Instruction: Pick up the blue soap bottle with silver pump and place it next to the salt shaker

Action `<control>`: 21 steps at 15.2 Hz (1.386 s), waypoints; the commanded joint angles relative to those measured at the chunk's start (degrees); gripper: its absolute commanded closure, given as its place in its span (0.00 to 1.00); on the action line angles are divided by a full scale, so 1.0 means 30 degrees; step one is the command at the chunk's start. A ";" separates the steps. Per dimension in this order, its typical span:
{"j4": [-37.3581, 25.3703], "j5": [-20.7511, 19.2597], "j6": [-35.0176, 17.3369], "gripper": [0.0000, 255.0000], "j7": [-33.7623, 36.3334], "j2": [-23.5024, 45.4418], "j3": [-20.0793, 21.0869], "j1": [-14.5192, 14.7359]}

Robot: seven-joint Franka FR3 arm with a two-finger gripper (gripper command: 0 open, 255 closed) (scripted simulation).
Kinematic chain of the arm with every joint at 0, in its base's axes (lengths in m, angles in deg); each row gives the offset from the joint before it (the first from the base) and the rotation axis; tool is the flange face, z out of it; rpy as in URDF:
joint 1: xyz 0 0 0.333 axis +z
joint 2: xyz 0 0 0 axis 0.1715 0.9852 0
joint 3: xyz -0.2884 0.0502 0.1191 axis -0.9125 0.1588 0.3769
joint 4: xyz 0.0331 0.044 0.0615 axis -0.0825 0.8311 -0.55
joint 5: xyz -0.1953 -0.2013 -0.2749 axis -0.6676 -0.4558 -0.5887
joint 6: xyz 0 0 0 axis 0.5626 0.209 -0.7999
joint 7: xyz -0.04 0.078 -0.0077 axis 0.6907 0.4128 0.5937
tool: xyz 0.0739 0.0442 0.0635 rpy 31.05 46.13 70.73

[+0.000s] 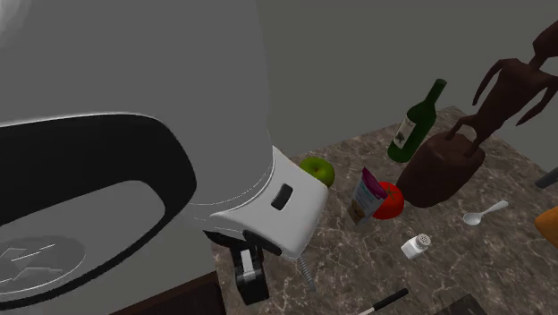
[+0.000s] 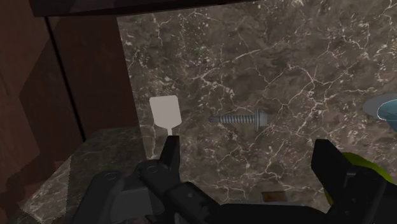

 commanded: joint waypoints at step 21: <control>-1.2201 -0.3970 -0.0937 0.00 1.0346 1.5935 0.5916 0.2818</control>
